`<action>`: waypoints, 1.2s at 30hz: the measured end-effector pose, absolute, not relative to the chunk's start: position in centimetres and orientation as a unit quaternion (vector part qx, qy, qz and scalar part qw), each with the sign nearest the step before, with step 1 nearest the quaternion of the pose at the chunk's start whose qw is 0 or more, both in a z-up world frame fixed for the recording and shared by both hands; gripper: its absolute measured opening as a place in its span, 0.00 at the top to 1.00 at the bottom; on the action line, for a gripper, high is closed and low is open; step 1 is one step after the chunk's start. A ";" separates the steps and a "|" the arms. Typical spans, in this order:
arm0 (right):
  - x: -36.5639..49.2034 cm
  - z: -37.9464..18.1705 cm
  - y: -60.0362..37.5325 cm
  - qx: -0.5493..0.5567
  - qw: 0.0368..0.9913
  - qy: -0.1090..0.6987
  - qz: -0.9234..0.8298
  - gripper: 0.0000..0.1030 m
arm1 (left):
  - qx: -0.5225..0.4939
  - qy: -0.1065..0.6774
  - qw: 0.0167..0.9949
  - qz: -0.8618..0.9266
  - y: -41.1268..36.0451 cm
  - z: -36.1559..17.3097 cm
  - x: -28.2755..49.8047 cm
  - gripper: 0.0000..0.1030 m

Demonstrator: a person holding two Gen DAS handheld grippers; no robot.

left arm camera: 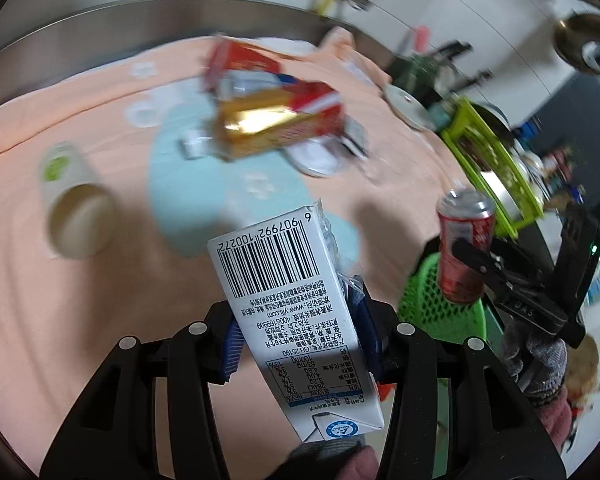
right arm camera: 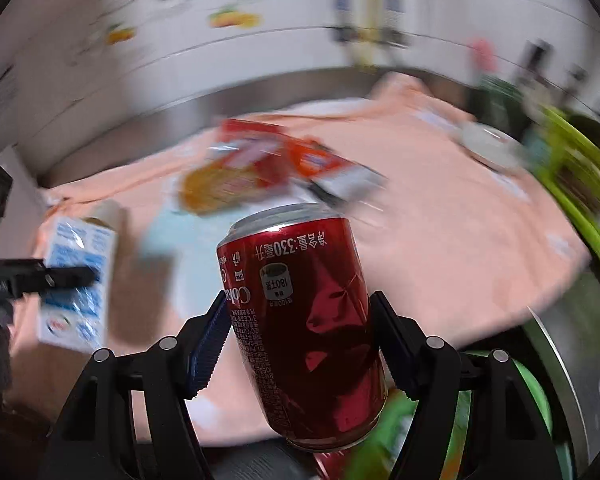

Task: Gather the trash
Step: 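Drop the red cola can into the basket with the right tool while the left tool holds the carton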

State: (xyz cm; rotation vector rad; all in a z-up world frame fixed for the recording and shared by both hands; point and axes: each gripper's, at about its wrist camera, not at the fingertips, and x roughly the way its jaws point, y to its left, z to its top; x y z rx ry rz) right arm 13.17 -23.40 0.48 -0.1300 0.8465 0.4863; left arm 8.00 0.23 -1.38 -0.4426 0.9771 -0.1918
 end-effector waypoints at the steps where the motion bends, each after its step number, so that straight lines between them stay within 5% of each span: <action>1: 12.8 -0.1 -25.5 -0.062 0.884 0.414 0.209 0.35 | -0.208 0.467 0.854 -0.099 -0.7 -1.4 8.3 0.54; 18: 13.7 -17.8 -39.3 -0.007 0.786 0.617 0.043 0.35 | -0.139 0.507 0.832 -0.177 -12.2 -2.6 12.1 0.54; 27: 16.0 -18.0 -40.8 0.020 0.784 0.620 0.037 0.28 | -0.131 0.517 0.824 -0.193 -13.9 -3.3 12.6 0.54; 36: 14.5 -12.0 -41.5 0.021 0.823 0.566 0.048 0.28 | -0.116 0.518 0.818 -0.222 -16.5 -2.8 13.0 0.54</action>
